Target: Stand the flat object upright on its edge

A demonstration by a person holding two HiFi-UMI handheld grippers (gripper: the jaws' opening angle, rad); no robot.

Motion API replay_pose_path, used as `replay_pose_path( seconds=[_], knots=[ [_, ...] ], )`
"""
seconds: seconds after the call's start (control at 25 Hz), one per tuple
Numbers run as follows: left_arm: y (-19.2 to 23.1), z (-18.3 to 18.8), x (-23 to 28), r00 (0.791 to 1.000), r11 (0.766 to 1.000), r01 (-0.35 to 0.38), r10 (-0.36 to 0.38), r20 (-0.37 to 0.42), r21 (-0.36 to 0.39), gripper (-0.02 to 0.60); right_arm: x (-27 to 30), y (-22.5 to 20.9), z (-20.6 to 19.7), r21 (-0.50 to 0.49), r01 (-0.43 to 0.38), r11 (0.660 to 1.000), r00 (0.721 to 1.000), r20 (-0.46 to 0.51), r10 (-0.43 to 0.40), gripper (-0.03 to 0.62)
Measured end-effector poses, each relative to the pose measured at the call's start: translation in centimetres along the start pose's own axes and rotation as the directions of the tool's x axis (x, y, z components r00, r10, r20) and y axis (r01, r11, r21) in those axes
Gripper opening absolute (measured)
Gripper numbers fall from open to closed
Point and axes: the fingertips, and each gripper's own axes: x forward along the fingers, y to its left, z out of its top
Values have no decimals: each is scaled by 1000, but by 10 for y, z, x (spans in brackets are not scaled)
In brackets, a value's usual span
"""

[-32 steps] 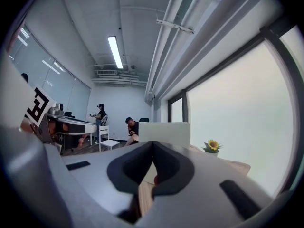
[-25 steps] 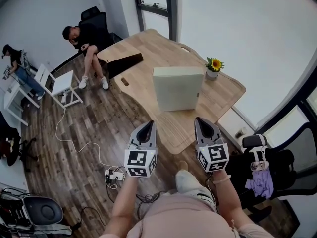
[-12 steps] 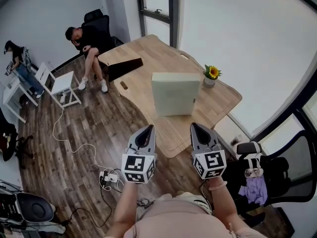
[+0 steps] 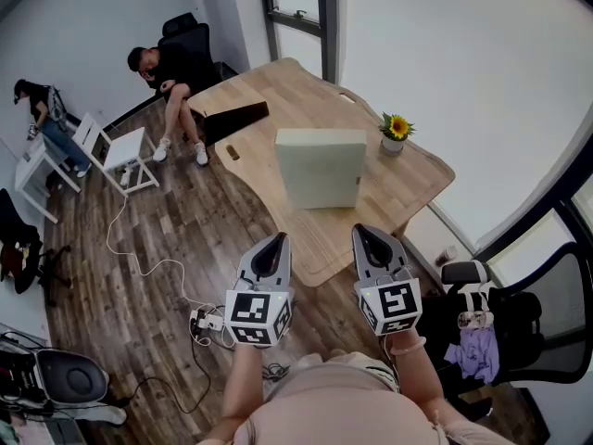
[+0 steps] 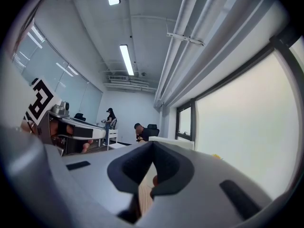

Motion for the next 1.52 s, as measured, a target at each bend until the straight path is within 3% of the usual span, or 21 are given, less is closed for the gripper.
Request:
replay_pose_path(
  seconds=[0.76,1.52],
  knots=[
    [-44,1,-7,1000,1000,-10,10,-6,-1,12,-36,-10,-6,46,-72,996,997,13,72,0],
    [-63,3,-7,1000,1000,10,-10,-16,14,13,-43,-23,-2,28,-63,998,998,23,62,0]
  ],
)
